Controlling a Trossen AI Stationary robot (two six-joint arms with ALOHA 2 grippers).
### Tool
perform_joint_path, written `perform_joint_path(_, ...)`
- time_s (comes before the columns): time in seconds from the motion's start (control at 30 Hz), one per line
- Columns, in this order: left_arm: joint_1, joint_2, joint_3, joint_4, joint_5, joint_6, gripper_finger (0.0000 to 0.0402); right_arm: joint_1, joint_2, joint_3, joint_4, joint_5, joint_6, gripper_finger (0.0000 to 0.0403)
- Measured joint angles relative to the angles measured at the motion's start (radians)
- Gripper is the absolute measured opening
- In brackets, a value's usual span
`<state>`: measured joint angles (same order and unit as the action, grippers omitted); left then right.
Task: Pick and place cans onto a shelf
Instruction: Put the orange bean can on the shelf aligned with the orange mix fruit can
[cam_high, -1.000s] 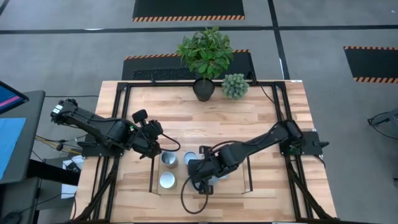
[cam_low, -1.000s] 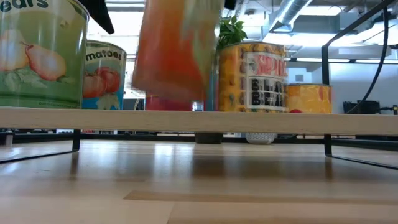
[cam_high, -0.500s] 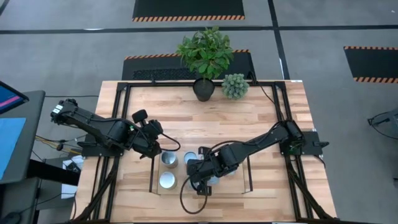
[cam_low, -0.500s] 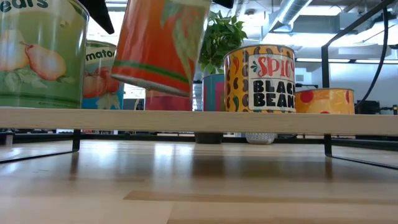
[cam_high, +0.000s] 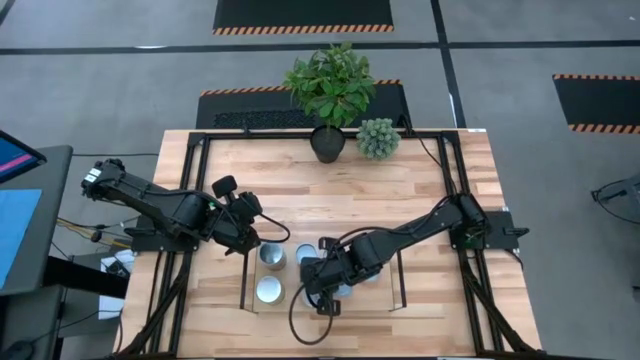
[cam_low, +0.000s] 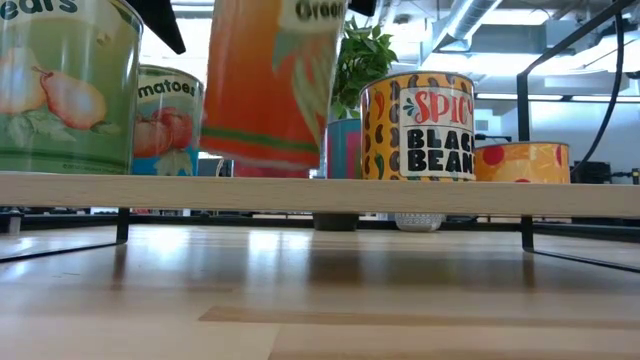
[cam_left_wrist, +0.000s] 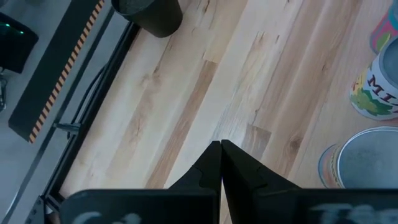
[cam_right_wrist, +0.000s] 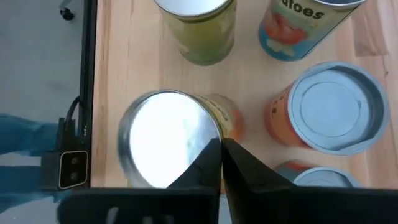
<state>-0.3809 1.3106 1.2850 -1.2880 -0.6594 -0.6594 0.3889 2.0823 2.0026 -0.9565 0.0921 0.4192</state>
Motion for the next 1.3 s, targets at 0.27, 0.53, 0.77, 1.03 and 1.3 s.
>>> perform_joint_path(0.27,0.0,0.0,0.0,0.0,0.0,0.0,0.0,-0.008,0.0,0.0,0.0,-0.018,0.0,0.0047)
perform_joint_path(0.53,0.0,0.0,0.0,0.0,0.0,-0.003,0.0,-0.018,0.0,0.0,0.001,-0.024,0.0,0.0044)
perform_joint_path(0.77,0.0,0.0,0.0,0.0,0.0,-0.007,0.0,-0.028,0.0,0.0,0.001,-0.043,-0.001,0.0054)
perform_joint_path(1.03,0.0,0.0,0.0,0.0,0.0,-0.01,0.0,-0.036,0.0,0.0,0.012,-0.041,-0.01,0.0075)
perform_joint_path(1.3,0.0,0.0,0.0,0.0,0.0,-0.01,0.0,-0.064,0.0,0.0,0.03,-0.021,-0.004,0.0093)
